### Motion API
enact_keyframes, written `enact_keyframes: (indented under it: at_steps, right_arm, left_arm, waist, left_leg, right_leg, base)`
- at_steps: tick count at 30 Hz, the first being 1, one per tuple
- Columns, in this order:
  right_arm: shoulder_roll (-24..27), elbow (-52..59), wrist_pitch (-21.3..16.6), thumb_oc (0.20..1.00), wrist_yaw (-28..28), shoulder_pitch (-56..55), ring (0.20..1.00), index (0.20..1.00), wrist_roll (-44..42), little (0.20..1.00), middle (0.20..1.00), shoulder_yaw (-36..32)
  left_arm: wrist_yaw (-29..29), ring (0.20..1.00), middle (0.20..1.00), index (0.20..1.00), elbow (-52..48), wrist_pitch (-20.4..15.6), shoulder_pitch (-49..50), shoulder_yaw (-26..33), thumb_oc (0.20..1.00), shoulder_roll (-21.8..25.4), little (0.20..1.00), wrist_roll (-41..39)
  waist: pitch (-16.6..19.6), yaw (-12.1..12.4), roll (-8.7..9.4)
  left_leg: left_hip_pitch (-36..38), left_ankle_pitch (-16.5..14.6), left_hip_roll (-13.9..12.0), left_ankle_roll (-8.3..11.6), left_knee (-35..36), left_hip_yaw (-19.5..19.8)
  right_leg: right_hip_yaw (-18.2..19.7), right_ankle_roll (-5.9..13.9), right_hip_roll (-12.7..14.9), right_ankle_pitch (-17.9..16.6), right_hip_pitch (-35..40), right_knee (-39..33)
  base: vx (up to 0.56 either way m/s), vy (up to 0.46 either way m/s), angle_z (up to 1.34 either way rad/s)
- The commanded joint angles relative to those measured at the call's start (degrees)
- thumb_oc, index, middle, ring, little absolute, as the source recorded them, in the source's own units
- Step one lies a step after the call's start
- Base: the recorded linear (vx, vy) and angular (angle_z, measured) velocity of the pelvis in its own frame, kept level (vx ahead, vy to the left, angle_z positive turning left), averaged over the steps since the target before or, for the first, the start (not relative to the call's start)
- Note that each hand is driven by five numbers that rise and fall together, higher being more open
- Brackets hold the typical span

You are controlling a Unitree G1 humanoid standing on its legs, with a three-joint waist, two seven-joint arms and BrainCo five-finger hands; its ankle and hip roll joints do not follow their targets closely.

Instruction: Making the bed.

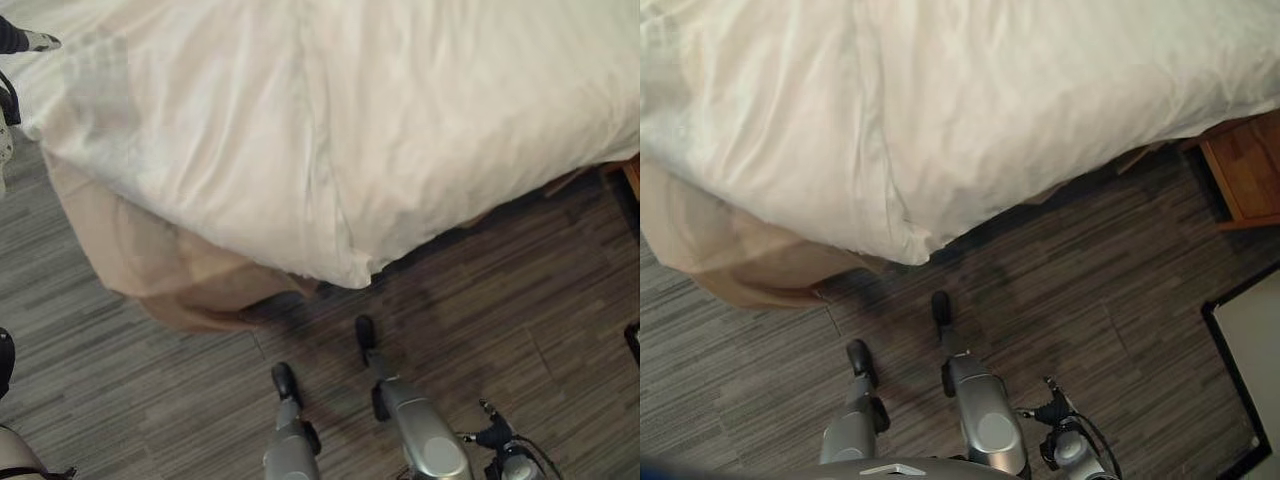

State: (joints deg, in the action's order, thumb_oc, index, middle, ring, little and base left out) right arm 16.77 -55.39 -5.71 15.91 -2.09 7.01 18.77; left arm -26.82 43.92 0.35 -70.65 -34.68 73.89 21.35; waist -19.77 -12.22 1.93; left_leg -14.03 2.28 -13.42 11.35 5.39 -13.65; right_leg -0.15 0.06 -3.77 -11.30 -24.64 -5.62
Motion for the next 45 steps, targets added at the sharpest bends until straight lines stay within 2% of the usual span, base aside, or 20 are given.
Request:
enact_keyframes:
  at_steps: [1, 6, 9, 12, 14, 16, 18, 24, 30, 33, 34, 35, 36, 39, 40, 41, 42, 43, 44, 45]
  right_arm:
    - [0.97, -0.49, -0.23, 1.000, 0.61, -0.62, 1.000, 1.000, -3.01, 1.000, 1.000, 0.37]
    - [1.41, 2.12, -1.40, 1.000, 0.34, -0.18, 1.000, 1.000, -5.36, 1.000, 1.000, -0.33]
    - [2.13, 4.19, -2.36, 1.000, 0.54, 0.50, 1.000, 1.000, -6.62, 1.000, 1.000, -0.66]
    - [2.45, 5.87, -3.76, 1.000, 0.83, 2.39, 1.000, 1.000, -8.75, 1.000, 1.000, -0.91]
    - [2.54, 7.06, -4.46, 1.000, 0.37, 2.81, 1.000, 1.000, -11.30, 1.000, 1.000, -1.57]
    - [2.48, 7.61, -4.70, 1.000, 0.20, 2.66, 1.000, 1.000, -12.25, 1.000, 1.000, -2.19]
    - [2.51, 8.06, -4.92, 1.000, -0.05, 2.41, 1.000, 1.000, -13.65, 1.000, 1.000, -2.93]
    - [3.65, 8.84, -5.47, 1.000, -1.48, 0.47, 1.000, 1.000, -14.84, 1.000, 1.000, -3.27]
    - [4.00, 6.12, -5.03, 1.000, -1.79, 0.05, 1.000, 1.000, -14.66, 1.000, 1.000, -2.90]
    - [2.73, 4.78, -3.89, 1.000, -1.55, -1.39, 1.000, 1.000, -13.02, 1.000, 1.000, -3.97]
    - [2.60, 4.34, -3.45, 1.000, -1.40, -1.79, 1.000, 1.000, -12.59, 1.000, 1.000, -4.50]
    - [3.12, 4.32, -3.42, 1.000, -1.40, -1.91, 1.000, 1.000, -12.60, 1.000, 1.000, -4.23]
    - [2.83, 4.18, -3.09, 1.000, -1.56, -2.35, 1.000, 1.000, -12.22, 1.000, 1.000, -4.36]
    - [1.88, 3.44, -1.90, 1.000, -1.68, -3.88, 1.000, 1.000, -10.66, 1.000, 1.000, -6.37]
    - [1.20, 2.83, -1.01, 1.000, -1.86, -5.31, 1.000, 1.000, -8.98, 1.000, 1.000, -7.11]
    - [0.82, 2.30, -0.43, 1.000, -2.02, -5.71, 1.000, 1.000, -8.00, 1.000, 1.000, -7.04]
    - [0.93, 2.33, -0.43, 1.000, -2.02, -5.77, 1.000, 1.000, -8.00, 1.000, 1.000, -6.94]
    - [-0.02, 0.63, 0.53, 1.000, -2.10, -6.31, 1.000, 1.000, -6.19, 1.000, 1.000, -7.77]
    - [0.06, 0.63, 0.51, 1.000, -2.10, -6.35, 1.000, 1.000, -6.19, 1.000, 1.000, -7.73]
    - [-0.83, -2.13, 1.23, 1.000, -2.39, -6.09, 1.000, 1.000, -5.17, 1.000, 1.000, -8.86]
  left_arm:
    - [-3.85, 1.000, 1.000, 1.000, 0.86, -0.62, -1.30, 3.83, 1.000, 3.24, 1.000, -3.23]
    - [-4.02, 1.000, 1.000, 1.000, 1.95, -0.92, -3.65, 2.62, 1.000, 2.21, 1.000, -5.07]
    - [-3.46, 1.000, 1.000, 1.000, 5.75, -1.31, -6.98, -0.07, 1.000, 1.77, 1.000, -6.55]
    - [-1.34, 1.000, 1.000, 1.000, 14.82, -1.74, -8.26, -2.50, 1.000, 0.03, 1.000, -8.11]
    - [3.24, 0.865, 0.865, 0.865, 24.61, -1.02, -11.08, -6.69, 0.865, -1.09, 0.865, -7.35]
    - [5.02, 0.846, 0.846, 0.846, 27.19, -0.51, -11.56, -7.72, 0.846, -1.33, 0.846, -6.33]
    - [7.39, 0.200, 0.200, 0.200, 30.22, 0.16, -11.59, -8.13, 0.200, -2.06, 0.200, -5.38]
    - [10.50, 0.200, 0.200, 0.200, 31.84, -0.16, -8.42, -5.79, 0.200, -3.02, 0.200, -4.73]
    - [7.90, 0.200, 0.200, 0.200, 21.88, -2.75, -7.00, -4.42, 0.200, -3.93, 0.200, -8.88]
    - [4.78, 0.200, 0.200, 0.200, 4.94, -4.68, 6.14, 5.49, 0.200, -4.69, 0.200, -11.12]
    - [4.41, 0.200, 0.200, 0.200, 0.50, -4.72, 11.27, 9.47, 0.200, -5.18, 0.200, -11.25]
    - [4.46, 0.200, 0.200, 0.200, -0.27, -4.56, 13.26, 11.28, 0.200, -5.18, 0.200, -11.03]
    - [4.71, 0.200, 0.200, 0.200, -4.56, -4.93, 18.72, 15.17, 0.200, -6.35, 0.200, -11.21]
    - [6.54, 0.200, 0.200, 0.200, -14.16, -6.65, 37.51, 26.11, 0.200, -12.92, 0.200, -12.21]
    - [8.03, 0.200, 0.200, 0.200, -19.12, -7.33, 49.85, 31.95, 0.200, -19.56, 0.200, -13.09]
    - [8.75, 0.200, 0.200, 0.200, -19.29, -7.33, 54.94, 33.29, 0.200, -23.98, 0.200, -13.47]
    - [8.78, 0.200, 0.200, 0.200, -19.45, -7.30, 55.25, 33.53, 0.200, -24.06, 0.200, -13.43]
    - [10.21, 0.200, 0.200, 0.200, -19.00, -7.11, 62.40, 34.06, 0.200, -32.14, 0.200, -14.07]
    - [10.22, 0.200, 0.200, 0.200, -19.09, -7.09, 62.53, 34.14, 0.200, -32.21, 0.200, -14.04]
    - [11.82, 0.200, 0.200, 0.200, -16.69, -6.66, 67.79, 33.95, 0.200, -37.45, 0.200, -14.63]
  waist:
    - [2.56, -0.82, -1.40]
    - [1.20, -2.05, -0.88]
    - [0.23, -2.91, -1.12]
    - [-0.55, -3.77, -0.20]
    - [-1.08, -4.50, 0.06]
    - [-1.29, -4.62, 0.26]
    - [-1.64, -4.83, 0.58]
    - [-2.16, -4.95, 1.12]
    - [-0.80, -3.26, 0.21]
    - [0.58, -0.98, -0.21]
    - [0.79, -0.72, 0.27]
    - [1.11, -1.03, -0.61]
    - [1.37, -0.73, -0.06]
    - [2.46, 1.02, 0.41]
    - [3.34, 1.98, 0.58]
    - [3.72, 2.12, 0.64]
    - [3.69, 1.99, 0.58]
    - [4.29, 2.91, 0.57]
    - [4.25, 2.82, 0.52]
    - [5.19, 3.47, 0.60]
  left_leg:
    - [-1.69, 3.63, -5.46, 0.96, -0.39, -0.45]
    - [-2.51, 3.65, -6.16, 1.20, -0.39, -2.33]
    - [-2.90, 1.73, -6.35, 1.49, -0.39, -2.80]
    - [-4.48, 1.83, -6.72, 1.54, -0.39, -4.83]
    - [-5.87, 1.88, -7.17, 1.67, -0.39, -6.25]
    - [-6.31, 2.06, -7.38, 1.69, -0.39, -6.66]
    - [-6.73, 2.14, -7.38, 1.56, -0.39, -6.87]
    - [-6.30, 1.78, -6.99, 1.20, -0.39, -6.36]
    - [-3.97, 0.73, -5.68, 0.58, -0.39, -4.31]
    - [-1.56, -0.33, -4.45, -0.05, -0.39, -2.94]
    - [-1.44, 1.13, -4.05, -0.49, -0.39, -3.16]
    - [-0.64, -0.71, -4.16, -0.29, -0.39, -2.62]
    - [-0.39, 0.80, -3.71, -0.66, -0.39, -2.97]
    - [2.59, -0.27, -2.65, -1.22, -0.39, -2.45]
    - [4.52, -0.86, -1.96, -1.68, -0.39, -2.04]
    - [5.54, -1.22, -1.62, -1.91, -0.39, -1.89]
    - [5.65, -1.25, -1.62, -1.91, -0.39, -1.88]
    - [7.41, -1.86, -0.93, -2.45, -0.39, -1.26]
    - [7.51, -1.89, -0.93, -2.46, -0.39, -1.22]
    - [8.91, -2.24, -0.25, -3.01, -0.39, -0.47]
  right_leg:
    - [0.10, 7.40, 2.94, 8.54, 1.75, 1.57]
    - [1.53, 7.39, 2.61, 7.63, -1.53, 2.36]
    - [2.18, 8.34, 2.23, 7.65, -2.79, 1.78]
    - [3.31, 9.03, 1.55, 6.04, -6.08, 1.53]
    - [4.21, 9.41, 1.20, 5.04, -9.04, 1.38]
    - [4.52, 9.36, 1.10, 4.86, -9.98, 1.58]
    - [4.82, 9.27, 0.99, 4.85, -10.97, 1.86]
    - [5.04, 9.23, 1.19, 4.83, -10.46, 1.59]
    - [3.71, 9.33, 2.31, 5.61, -6.13, 1.06]
    - [2.14, 9.49, 3.62, 6.83, -1.60, 0.77]
    - [1.67, 9.00, 3.93, 5.85, -1.22, 0.78]
    - [1.61, 9.49, 3.88, 7.17, -0.39, 0.71]
    - [1.49, 9.02, 4.16, 6.09, 0.14, 0.67]
    - [0.56, 9.12, 4.93, 7.01, 4.03, 0.62]
    - [-0.13, 9.20, 5.41, 7.62, 6.52, 0.62]
    - [-0.47, 9.30, 5.72, 7.91, 7.81, 0.62]
    - [-0.49, 9.31, 5.72, 7.94, 7.94, 0.62]
    - [-1.26, 9.39, 6.47, 8.58, 10.43, 0.62]
    - [-1.30, 9.40, 6.48, 8.61, 10.55, 0.62]
    - [-2.37, 9.36, 7.31, 9.08, 12.65, 0.62]
  base:
    - [0.00, 0.000, -0.38]
    - [0.00, 0.026, -0.24]
    - [0.01, 0.082, -0.22]
    - [-0.04, 0.070, -0.29]
    - [-0.04, 0.044, -0.40]
    - [-0.03, 0.002, -0.24]
    - [-0.03, -0.005, -0.16]
    - [-0.01, 0.002, -0.03]
    - [0.00, 0.021, 0.02]
    - [-0.03, 0.031, 0.10]
    - [0.00, 0.036, 0.33]
    - [-0.08, -0.013, 0.43]
    - [0.01, 0.047, 0.41]
    - [-0.02, 0.100, 0.25]
    - [0.01, 0.175, 0.13]
    - [0.00, 0.134, 0.06]
    - [-0.04, 0.200, 0.12]
    - [-0.03, 0.142, 0.21]
    - [-0.03, 0.251, 0.42]
    - [-0.02, 0.176, 0.33]
